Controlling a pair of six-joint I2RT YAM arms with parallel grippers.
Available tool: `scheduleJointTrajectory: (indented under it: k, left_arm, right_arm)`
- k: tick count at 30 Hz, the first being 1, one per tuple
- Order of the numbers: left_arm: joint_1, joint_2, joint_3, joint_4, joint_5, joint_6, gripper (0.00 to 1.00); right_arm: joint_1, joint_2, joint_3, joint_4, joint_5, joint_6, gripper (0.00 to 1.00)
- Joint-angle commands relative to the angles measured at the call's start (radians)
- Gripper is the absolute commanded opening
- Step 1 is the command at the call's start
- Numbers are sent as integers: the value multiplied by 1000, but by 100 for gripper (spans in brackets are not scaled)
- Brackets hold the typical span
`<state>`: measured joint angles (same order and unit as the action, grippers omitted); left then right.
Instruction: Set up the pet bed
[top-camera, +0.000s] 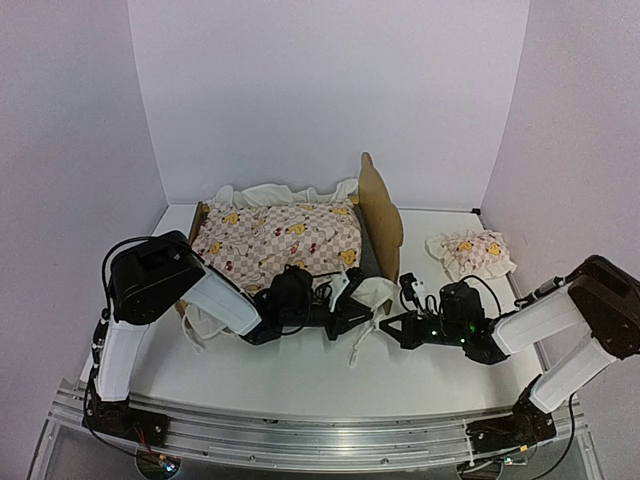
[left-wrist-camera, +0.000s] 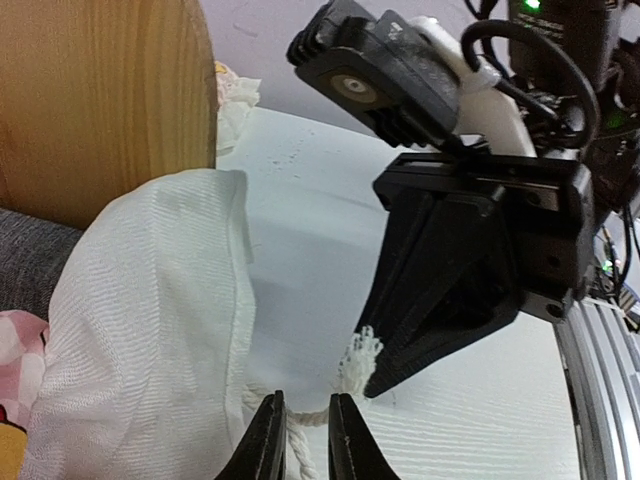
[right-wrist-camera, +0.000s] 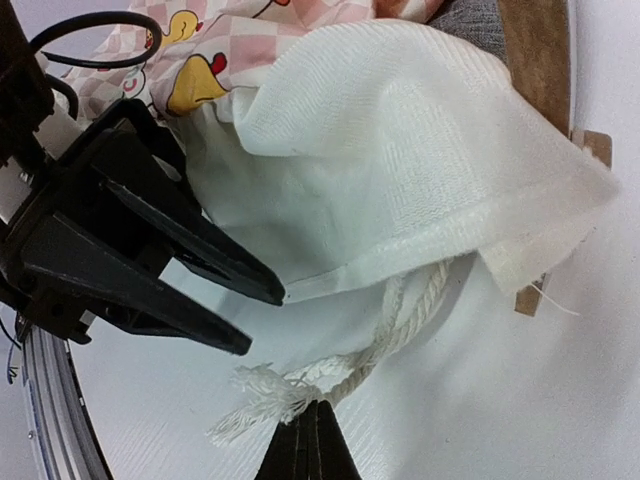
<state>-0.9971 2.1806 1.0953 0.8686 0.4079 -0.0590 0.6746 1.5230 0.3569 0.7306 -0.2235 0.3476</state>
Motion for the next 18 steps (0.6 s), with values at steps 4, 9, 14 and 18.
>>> scheduleJointTrajectory:
  k: [4, 9, 14, 18]
  left_arm:
    - [-52, 31, 81, -121, -239, -93, 16]
    - [-71, 57, 121, -203, -362, -165, 26]
    - [-80, 85, 150, -190, -452, -175, 32]
    - [-79, 110, 176, -157, -467, -161, 33]
  right_arm:
    - [5, 3, -8, -6, 11, 75, 0]
    - [5, 29, -17, -9, -8, 121, 0]
    - [5, 32, -9, -11, -31, 111, 0]
    - [5, 31, -11, -12, -32, 114, 0]
